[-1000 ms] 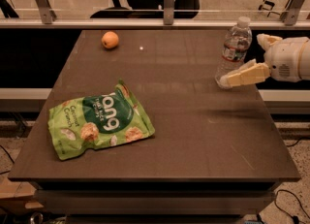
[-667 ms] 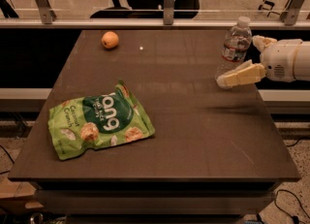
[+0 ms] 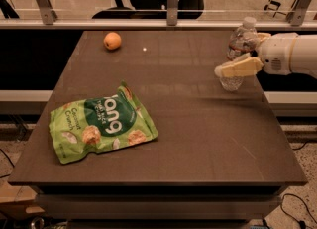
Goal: Move water bottle near orange
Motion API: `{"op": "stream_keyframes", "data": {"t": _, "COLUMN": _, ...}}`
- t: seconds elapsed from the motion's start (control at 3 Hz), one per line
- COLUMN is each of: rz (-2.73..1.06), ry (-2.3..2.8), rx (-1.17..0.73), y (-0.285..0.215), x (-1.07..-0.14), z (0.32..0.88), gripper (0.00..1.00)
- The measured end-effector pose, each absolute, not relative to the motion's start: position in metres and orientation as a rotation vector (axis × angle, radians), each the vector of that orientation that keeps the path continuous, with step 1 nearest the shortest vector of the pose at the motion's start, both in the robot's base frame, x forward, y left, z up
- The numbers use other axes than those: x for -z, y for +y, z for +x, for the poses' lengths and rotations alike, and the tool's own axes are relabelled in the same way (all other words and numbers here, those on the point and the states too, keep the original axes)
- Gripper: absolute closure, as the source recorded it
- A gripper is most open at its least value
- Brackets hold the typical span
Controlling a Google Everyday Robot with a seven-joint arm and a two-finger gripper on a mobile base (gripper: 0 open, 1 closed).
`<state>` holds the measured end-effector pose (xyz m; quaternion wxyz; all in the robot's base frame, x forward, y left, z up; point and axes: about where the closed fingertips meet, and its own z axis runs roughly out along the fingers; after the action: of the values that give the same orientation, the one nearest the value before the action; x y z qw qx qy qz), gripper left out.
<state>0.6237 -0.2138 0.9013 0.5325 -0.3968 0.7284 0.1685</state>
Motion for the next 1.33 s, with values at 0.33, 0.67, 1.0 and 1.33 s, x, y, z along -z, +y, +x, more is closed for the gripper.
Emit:
{"op": "stream_keyframes", "data": {"t": 0.33, "rz": -0.966, "ry": 1.711, "rx": -0.419, "y": -0.208, "x": -0.903, "z": 0.631, "gripper": 0.40}}
{"op": "stream_keyframes", "data": {"t": 0.67, "rz": -0.974, "ry": 1.695, "rx": -0.429, "y": -0.205, "x": -0.904, "z": 0.634, "gripper": 0.63}}
{"op": "stream_keyframes", "data": {"t": 1.0, "rz": -0.981, "ry": 1.687, "rx": -0.432, "y": -0.203, "x": -0.905, "z": 0.635, "gripper": 0.87}}
{"op": "stream_keyframes", "data": {"t": 1.33, "rz": -1.033, "ry": 1.690, "rx": -0.416, "y": -0.200, "x": -0.914, "z": 0.634, "gripper": 1.00}}
